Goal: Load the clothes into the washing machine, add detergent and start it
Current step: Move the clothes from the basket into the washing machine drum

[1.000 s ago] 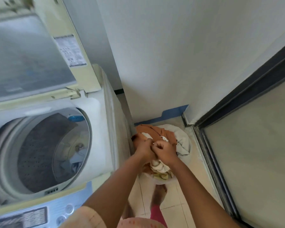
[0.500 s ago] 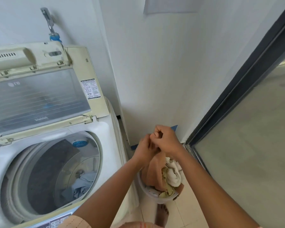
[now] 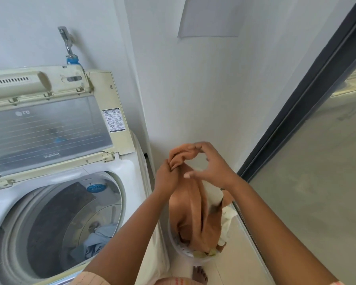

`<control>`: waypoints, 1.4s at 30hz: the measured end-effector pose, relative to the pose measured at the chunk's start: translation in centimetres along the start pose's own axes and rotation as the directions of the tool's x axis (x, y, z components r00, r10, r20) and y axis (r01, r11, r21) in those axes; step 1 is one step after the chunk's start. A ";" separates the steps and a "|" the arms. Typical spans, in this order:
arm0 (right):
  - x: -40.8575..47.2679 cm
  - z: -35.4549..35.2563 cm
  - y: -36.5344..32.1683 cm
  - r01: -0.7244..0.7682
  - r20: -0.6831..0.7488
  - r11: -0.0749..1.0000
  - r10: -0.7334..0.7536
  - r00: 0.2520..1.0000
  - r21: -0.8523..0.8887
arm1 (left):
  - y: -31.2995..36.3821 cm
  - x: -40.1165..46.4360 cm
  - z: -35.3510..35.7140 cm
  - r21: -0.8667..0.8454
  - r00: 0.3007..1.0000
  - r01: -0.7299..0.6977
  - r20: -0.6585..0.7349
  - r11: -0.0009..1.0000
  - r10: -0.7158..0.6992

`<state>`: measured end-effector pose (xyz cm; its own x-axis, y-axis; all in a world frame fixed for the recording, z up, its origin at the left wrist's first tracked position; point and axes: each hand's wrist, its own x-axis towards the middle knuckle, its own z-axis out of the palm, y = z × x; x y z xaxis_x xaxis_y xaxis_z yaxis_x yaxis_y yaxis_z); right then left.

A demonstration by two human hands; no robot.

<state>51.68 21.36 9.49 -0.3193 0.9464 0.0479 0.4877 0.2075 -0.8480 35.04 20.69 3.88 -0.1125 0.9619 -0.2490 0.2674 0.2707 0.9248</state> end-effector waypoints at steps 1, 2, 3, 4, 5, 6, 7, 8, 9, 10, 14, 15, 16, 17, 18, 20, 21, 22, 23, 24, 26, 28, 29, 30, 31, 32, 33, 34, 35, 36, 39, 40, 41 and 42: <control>-0.7 0.1 1.0 -0.021 0.019 0.999 0.022 1.000 -0.045 | 0.1 0.1 -0.2 -0.012 1.000 0.020 -0.016 1.000 -0.020; -1.5 0.3 1.8 -0.052 0.049 0.995 0.056 0.997 -0.079 | 0.3 0.1 -0.4 -0.033 0.998 0.048 -0.029 0.998 -0.049; -2.2 0.7 2.4 -0.084 0.090 0.989 0.095 0.991 -0.123 | 0.6 0.1 -0.4 -0.076 0.996 0.085 -0.031 0.993 -0.087; -2.8 1.4 2.7 -0.107 0.130 0.977 0.132 0.983 -0.184 | 1.1 0.0 -0.3 -0.129 0.991 0.126 -0.020 0.984 -0.129; -3.3 2.2 3.0 -0.123 0.159 0.962 0.165 0.973 -0.245 | 1.7 -0.2 -0.1 -0.167 0.984 0.178 0.003 0.970 -0.180; -3.7 3.1 3.2 -0.140 0.160 0.948 0.191 0.969 -0.285 | 2.2 -0.4 0.1 -0.173 0.974 0.224 0.023 0.959 -0.223; -3.9 3.9 3.5 -0.161 0.125 0.943 0.205 0.971 -0.292 | 2.8 -0.4 0.3 -0.142 0.971 0.240 0.030 0.960 -0.238; -4.1 4.6 3.5 -0.187 0.054 0.946 0.208 0.977 -0.265 | 3.4 -0.6 0.4 -0.101 0.974 0.227 0.036 0.969 -0.224; -4.1 5.0 3.5 -0.220 -0.033 0.953 0.218 0.976 -0.208 | 4.0 -0.6 0.4 -0.058 0.981 0.189 0.043 0.980 -0.187; -4.0 5.1 3.4 -0.257 -0.113 0.958 0.244 0.963 -0.127 | 4.7 -0.6 0.3 -0.031 0.989 0.136 0.066 0.990 -0.133; -2.8 4.4 3.1 -0.433 -0.240 0.847 0.510 0.826 0.310 | 6.7 -0.8 -1.2 -0.068 0.935 -0.111 0.330 0.991 0.128; -2.5 4.2 3.3 -0.460 -0.226 0.772 0.590 0.775 0.438 | 6.3 -0.6 -1.8 0.036 0.903 -0.229 0.382 0.973 0.198; -2.2 4.0 3.5 -0.477 -0.196 0.679 0.666 0.719 0.558 | 5.8 -0.5 -2.3 0.165 0.869 -0.338 0.433 0.927 0.240; -1.9 3.8 3.4 -0.476 -0.148 0.572 0.729 0.669 0.668 | 4.9 -0.4 -2.8 0.281 0.845 -0.402 0.479 0.871 0.235; -1.6 3.5 3.2 -0.451 -0.087 0.458 0.769 0.633 0.766 | 3.9 -0.5 -3.1 0.359 0.831 -0.410 0.526 0.838 0.181; -0.9 3.0 2.4 -0.369 0.032 0.245 0.795 0.606 0.897 | 1.7 -1.2 -2.6 0.370 0.803 -0.367 0.589 0.853 0.090; -0.6 3.0 1.9 -0.330 0.074 0.164 0.794 0.603 0.930 | 0.9 -1.7 -1.9 0.303 0.797 -0.350 0.593 0.886 0.112; -0.4 3.1 1.4 -0.289 0.098 0.103 0.790 0.605 0.952 | 0.2 -2.1 -1.0 0.216 0.819 -0.321 0.552 0.922 0.156; -0.4 3.3 0.9 -0.265 0.111 0.071 0.783 0.613 0.962 | -0.2 -2.6 -0.2 0.143 0.868 -0.280 0.459 0.949 0.187; -0.4 3.5 0.5 -0.261 0.118 0.065 0.771 0.626 0.963 | -0.4 -2.8 0.5 0.107 0.921 -0.246 0.335 0.963 0.198; -0.6 3.4 0.4 -0.291 0.133 0.088 0.740 0.659 0.953 | -0.3 -2.8 0.9 0.276 0.954 -0.300 0.093 0.913 0.285; -0.8 2.8 0.9 -0.333 0.158 0.106 0.721 0.674 0.937 | -0.4 -2.6 0.8 0.441 0.923 -0.360 0.041 0.822 0.383; -0.9 2.6 1.2 -0.343 0.144 0.127 0.734 0.664 0.931 | -0.4 -2.4 0.7 0.478 0.921 -0.360 0.048 0.801 0.385; -1.0 2.5 1.7 -0.328 0.086 0.167 0.769 0.633 0.930 | -0.3 -2.3 0.6 0.497 0.925 -0.353 0.056 0.793 0.377; -1.1 2.5 2.2 -0.321 -0.029 0.254 0.823 0.568 0.913 | -0.2 -2.2 0.5 0.510 0.926 -0.350 0.062 0.786 0.372; -1.2 2.5 2.8 -0.326 -0.199 0.396 0.843 0.500 0.858 | -0.2 -2.1 0.3 0.514 0.924 -0.355 0.067 0.781 0.376; -1.4 2.4 2.8 -0.348 -0.368 0.555 0.799 0.476 0.755 | -0.3 -1.9 0.2 0.517 0.920 -0.365 0.074 0.774 0.384; -1.7 2.2 2.5 -0.388 -0.493 0.695 0.710 0.504 0.605 | -0.3 -1.8 -0.1 0.521 0.917 -0.372 0.082 0.768 0.389; -1.9 1.9 2.4 -0.425 -0.567 0.813 0.582 0.583 0.398 | -0.4 -1.6 -0.3 0.525 0.916 -0.377 0.089 0.763 0.392; -2.1 1.5 2.2 -0.450 -0.557 0.882 0.446 0.701 0.139 | -0.5 -1.4 -0.5 0.530 0.917 -0.374 0.088 0.761 0.389; -2.1 1.3 2.0 -0.397 -0.207 0.770 0.338 0.918 -0.500 | -0.2 -1.0 -0.7 0.509 0.918 -0.359 0.045 0.782 0.393; -2.0 1.6 2.0 -0.374 -0.126 0.738 0.370 0.920 -0.562 | 0.3 -1.2 -0.7 0.486 0.912 -0.377 0.047 0.788 0.407; -1.9 2.0 2.2 -0.382 -0.092 0.731 0.404 0.910 -0.565 | 0.8 -1.4 -0.5 0.459 0.901 -0.408 0.060 0.789 0.430; -1.9 2.5 2.5 -0.393 -0.095 0.750 0.408 0.908 -0.532 | 1.4 -1.7 -0.4 0.432 0.886 -0.442 0.072 0.786 0.458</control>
<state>51.49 19.50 5.94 -0.0139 0.9674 -0.2529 0.9237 -0.0844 -0.3737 35.27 19.45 5.70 0.0916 0.9790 0.1822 0.6733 -0.1957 0.7130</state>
